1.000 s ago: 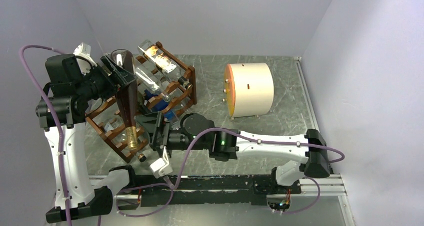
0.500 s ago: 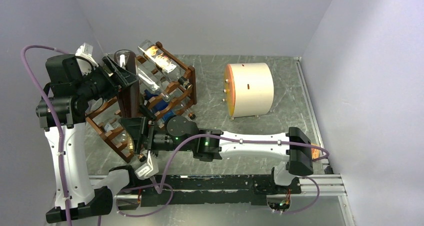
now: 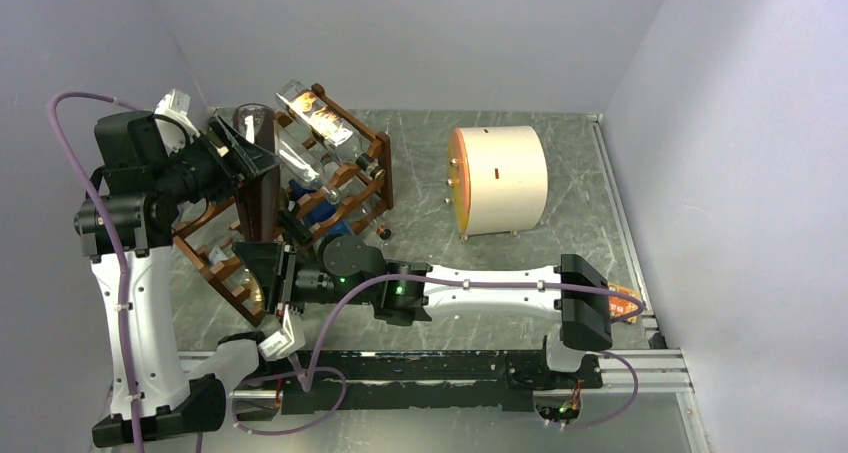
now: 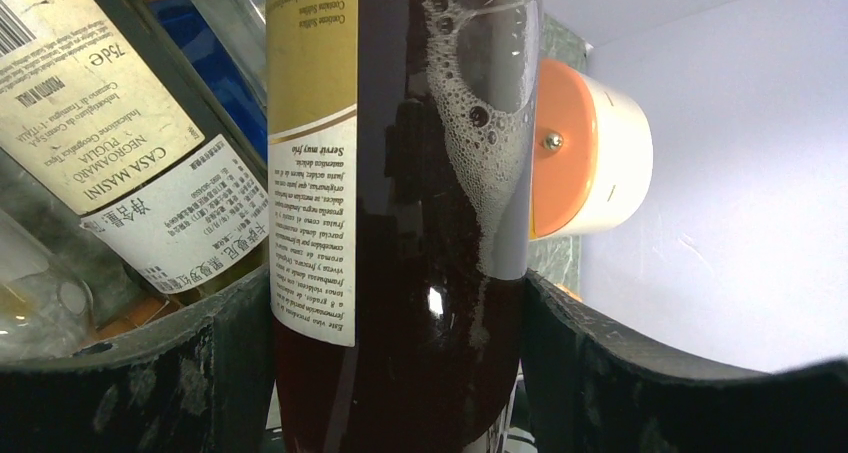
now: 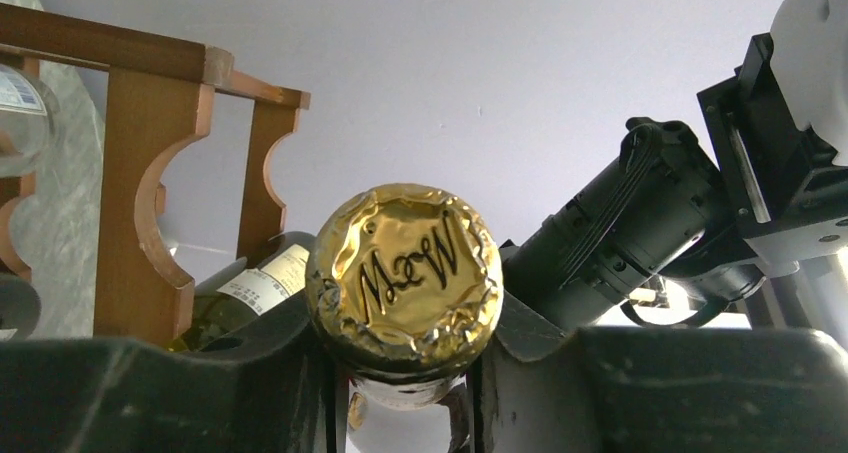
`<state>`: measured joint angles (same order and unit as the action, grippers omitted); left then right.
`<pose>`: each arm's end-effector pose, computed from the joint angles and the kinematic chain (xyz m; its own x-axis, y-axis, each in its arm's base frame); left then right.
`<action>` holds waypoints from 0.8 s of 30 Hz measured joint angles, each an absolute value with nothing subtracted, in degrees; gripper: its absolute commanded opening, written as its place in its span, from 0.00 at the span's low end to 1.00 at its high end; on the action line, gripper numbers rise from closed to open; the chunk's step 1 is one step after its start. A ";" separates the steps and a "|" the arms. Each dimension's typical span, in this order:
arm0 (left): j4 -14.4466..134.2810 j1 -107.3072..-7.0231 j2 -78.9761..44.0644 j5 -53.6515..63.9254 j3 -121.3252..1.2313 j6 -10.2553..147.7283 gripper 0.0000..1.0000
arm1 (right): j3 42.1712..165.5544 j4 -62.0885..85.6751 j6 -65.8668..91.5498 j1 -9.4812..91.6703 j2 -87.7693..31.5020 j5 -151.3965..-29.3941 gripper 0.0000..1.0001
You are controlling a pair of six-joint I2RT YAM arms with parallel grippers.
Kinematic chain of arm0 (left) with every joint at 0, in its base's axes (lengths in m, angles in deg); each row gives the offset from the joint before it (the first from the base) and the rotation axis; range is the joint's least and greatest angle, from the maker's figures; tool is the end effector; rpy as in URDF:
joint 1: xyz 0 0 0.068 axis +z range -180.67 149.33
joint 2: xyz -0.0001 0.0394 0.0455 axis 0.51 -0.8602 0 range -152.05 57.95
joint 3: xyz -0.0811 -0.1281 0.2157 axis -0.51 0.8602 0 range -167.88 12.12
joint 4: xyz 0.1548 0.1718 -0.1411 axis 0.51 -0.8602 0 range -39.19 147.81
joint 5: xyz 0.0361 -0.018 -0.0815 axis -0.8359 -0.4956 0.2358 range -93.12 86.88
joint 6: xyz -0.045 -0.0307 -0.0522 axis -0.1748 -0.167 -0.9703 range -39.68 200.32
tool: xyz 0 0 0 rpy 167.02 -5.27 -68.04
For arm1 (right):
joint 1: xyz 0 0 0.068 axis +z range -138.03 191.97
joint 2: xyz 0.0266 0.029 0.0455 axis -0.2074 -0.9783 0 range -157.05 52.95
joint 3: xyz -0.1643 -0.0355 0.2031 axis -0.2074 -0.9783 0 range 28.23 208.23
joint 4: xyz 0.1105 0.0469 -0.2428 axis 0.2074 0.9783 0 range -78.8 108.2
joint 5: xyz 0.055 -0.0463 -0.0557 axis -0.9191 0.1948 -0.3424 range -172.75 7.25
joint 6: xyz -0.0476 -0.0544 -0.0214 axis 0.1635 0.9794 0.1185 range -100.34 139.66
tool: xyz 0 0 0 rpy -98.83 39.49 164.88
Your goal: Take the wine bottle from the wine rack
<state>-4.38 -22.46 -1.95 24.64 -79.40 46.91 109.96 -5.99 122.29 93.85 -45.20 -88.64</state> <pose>0.1925 -0.0021 0.4522 -0.5693 -0.5744 -0.5882 -0.0513 0.7389 -0.6719 0.0578 0.4513 0.3528 0.9746 -0.0409 0.2201 0.2205 0.0045 -0.9754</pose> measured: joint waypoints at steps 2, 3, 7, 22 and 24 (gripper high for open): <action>-4.07 -22.46 -1.95 24.84 -79.38 47.15 0.16 | 109.96 -6.12 122.61 93.92 -45.35 -88.30 0.00; -3.97 -22.46 -1.95 24.99 -79.38 47.13 0.22 | 109.96 -6.12 122.74 93.92 -45.35 -88.12 0.00; -3.00 -22.46 -1.95 26.04 -79.19 47.10 0.48 | 109.98 -6.34 124.06 94.34 -45.46 -86.11 0.00; 5.70 -22.46 0.08 32.58 -75.27 44.22 0.99 | 110.25 -6.32 126.81 96.08 -45.57 -79.05 0.00; 7.68 -22.46 1.02 33.41 -74.01 43.61 0.99 | 110.25 -6.34 126.88 96.17 -45.53 -78.48 0.00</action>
